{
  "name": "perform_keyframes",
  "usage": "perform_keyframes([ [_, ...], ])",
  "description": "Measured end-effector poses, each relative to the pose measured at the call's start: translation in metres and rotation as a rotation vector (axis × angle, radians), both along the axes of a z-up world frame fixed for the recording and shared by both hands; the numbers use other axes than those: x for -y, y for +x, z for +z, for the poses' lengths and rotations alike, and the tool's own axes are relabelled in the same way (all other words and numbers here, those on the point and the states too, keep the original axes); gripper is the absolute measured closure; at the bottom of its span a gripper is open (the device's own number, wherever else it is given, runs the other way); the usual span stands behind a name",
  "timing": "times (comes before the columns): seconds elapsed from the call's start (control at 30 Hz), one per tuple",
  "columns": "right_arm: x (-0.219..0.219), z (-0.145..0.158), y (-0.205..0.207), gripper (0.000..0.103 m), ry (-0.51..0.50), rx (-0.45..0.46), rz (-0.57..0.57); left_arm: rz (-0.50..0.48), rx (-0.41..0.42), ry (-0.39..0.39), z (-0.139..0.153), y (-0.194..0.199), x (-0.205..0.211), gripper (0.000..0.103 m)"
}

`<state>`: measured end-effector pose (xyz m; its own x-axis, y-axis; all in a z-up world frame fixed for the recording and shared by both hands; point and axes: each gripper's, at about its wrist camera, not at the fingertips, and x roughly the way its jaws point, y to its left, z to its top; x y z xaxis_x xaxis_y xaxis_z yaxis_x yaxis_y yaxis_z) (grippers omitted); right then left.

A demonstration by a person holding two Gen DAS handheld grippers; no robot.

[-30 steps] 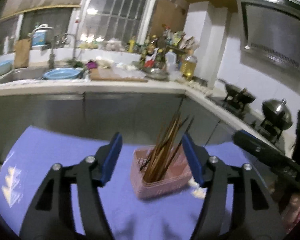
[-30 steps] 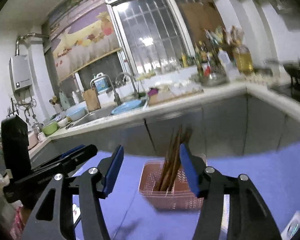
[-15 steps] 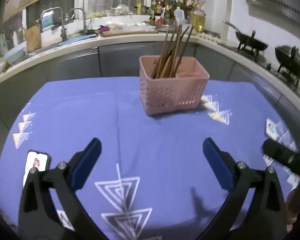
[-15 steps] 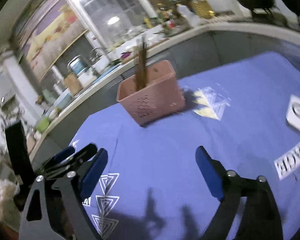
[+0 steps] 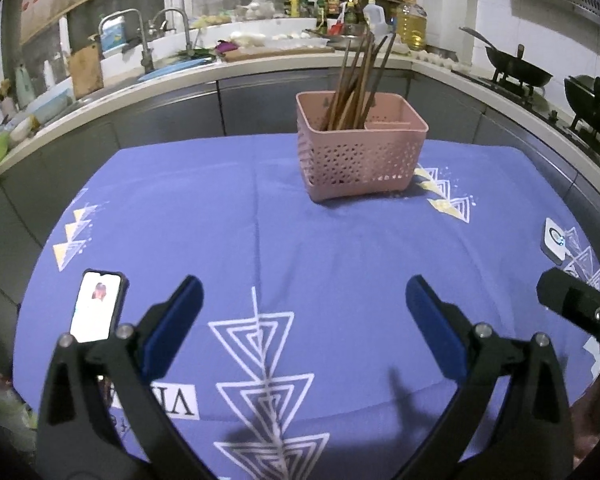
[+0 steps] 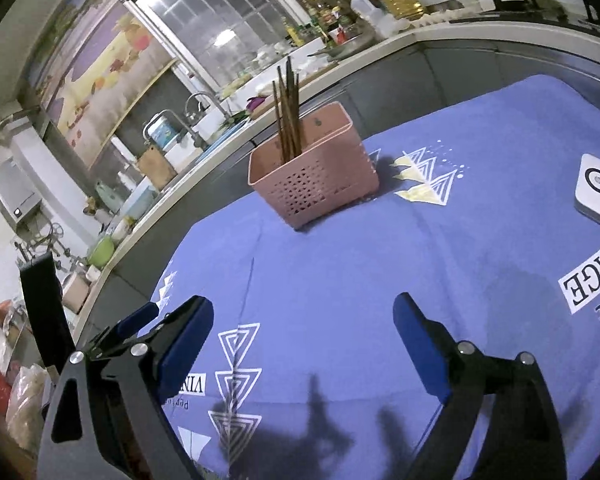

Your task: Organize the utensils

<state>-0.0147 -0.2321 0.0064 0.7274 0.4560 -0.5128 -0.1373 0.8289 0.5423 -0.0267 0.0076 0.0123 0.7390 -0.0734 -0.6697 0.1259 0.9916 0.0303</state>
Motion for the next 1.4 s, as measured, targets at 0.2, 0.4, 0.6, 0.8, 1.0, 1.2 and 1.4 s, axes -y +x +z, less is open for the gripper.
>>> perform_keyframes([
  [0.2, -0.002, 0.001, -0.003, 0.013, -0.015, -0.002, -0.01, -0.005, -0.041, 0.035, -0.004, -0.001, 0.003, 0.006],
  [0.4, -0.002, 0.001, -0.006, 0.004, -0.022, 0.007, -0.067, 0.034, -0.041, 0.075, -0.003, -0.002, 0.001, 0.006],
  [0.6, -0.004, -0.002, -0.002, 0.004, -0.025, -0.021, -0.034, 0.072, -0.01, 0.112, 0.002, -0.003, -0.002, 0.006],
  [0.8, -0.011, -0.018, 0.003, 0.004, -0.039, -0.098, 0.017, 0.097, 0.027, 0.184, 0.005, -0.003, 0.001, 0.006],
  [1.0, -0.014, -0.018, -0.003, 0.004, -0.072, -0.083, 0.01, 0.096, 0.029, 0.203, 0.003, -0.002, 0.001, 0.006],
  [1.2, -0.014, -0.02, -0.02, 0.004, -0.091, -0.067, -0.041, 0.096, 0.035, 0.208, 0.002, 0.001, -0.002, 0.006],
  [1.4, -0.031, -0.032, -0.064, 0.004, -0.211, -0.023, -0.079, 0.103, 0.044, 0.178, 0.004, 0.007, -0.011, 0.006],
])
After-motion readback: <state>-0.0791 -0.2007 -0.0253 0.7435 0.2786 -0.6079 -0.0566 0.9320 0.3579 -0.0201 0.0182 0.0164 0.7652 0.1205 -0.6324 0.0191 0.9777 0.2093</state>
